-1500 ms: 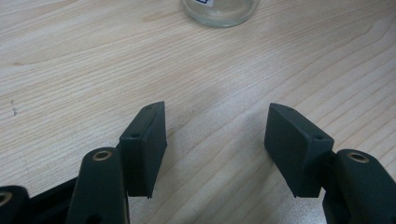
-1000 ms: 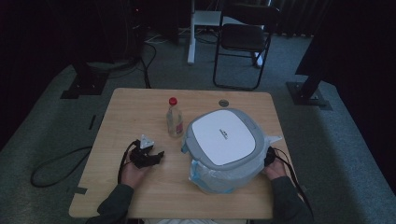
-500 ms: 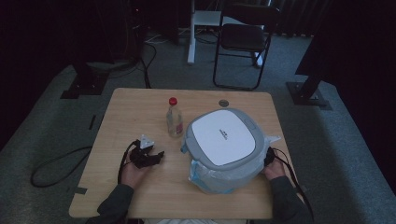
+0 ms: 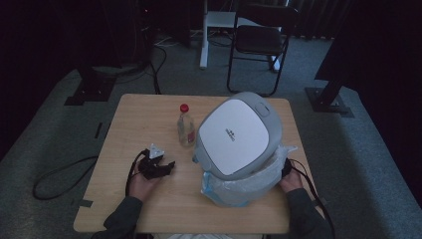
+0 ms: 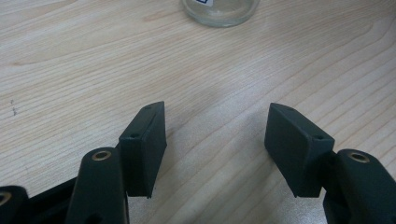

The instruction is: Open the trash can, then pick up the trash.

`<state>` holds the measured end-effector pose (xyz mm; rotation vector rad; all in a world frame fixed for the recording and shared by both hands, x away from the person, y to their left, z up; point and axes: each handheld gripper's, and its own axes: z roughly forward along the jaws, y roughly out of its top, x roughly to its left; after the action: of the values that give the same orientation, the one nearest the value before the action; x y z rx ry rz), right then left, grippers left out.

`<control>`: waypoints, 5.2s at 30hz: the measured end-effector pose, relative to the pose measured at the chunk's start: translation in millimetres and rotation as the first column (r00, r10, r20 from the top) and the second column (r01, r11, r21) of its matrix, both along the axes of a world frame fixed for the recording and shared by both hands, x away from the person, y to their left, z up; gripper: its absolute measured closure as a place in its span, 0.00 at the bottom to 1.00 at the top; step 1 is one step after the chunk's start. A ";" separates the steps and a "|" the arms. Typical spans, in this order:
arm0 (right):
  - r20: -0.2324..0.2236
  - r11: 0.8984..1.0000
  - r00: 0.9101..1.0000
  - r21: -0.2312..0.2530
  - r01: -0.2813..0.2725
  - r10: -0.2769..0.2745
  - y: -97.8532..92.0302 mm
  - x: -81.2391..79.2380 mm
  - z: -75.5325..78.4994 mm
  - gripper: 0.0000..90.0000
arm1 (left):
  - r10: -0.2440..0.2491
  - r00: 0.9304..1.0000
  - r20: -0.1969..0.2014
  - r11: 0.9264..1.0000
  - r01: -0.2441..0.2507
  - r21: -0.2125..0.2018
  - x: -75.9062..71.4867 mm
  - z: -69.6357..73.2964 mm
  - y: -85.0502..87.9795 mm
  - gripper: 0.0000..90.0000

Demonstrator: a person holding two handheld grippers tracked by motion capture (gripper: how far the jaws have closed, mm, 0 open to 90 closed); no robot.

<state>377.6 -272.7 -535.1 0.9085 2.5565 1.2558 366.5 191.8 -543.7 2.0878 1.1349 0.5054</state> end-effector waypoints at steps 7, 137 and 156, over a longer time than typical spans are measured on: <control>-0.003 1.000 1.000 0.006 0.002 -0.002 -0.3 0.0 -1.5 1.00 | -0.001 1.000 0.001 1.000 0.001 0.003 0.1 0.1 0.2 0.43; 0.011 0.999 1.000 0.036 0.004 -0.004 -3.6 -1.9 -4.7 1.00 | -0.130 0.971 0.199 0.966 0.169 -0.195 97.1 146.2 -49.9 0.70; 0.030 1.000 1.000 -0.011 -0.006 0.006 3.8 -4.2 -0.6 1.00 | -0.144 0.971 0.193 0.969 0.178 -0.169 98.2 150.8 -55.6 0.70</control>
<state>373.4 -268.9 -535.7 0.8736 2.5424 1.2463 464.7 136.2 -392.9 1.9119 0.8655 0.4793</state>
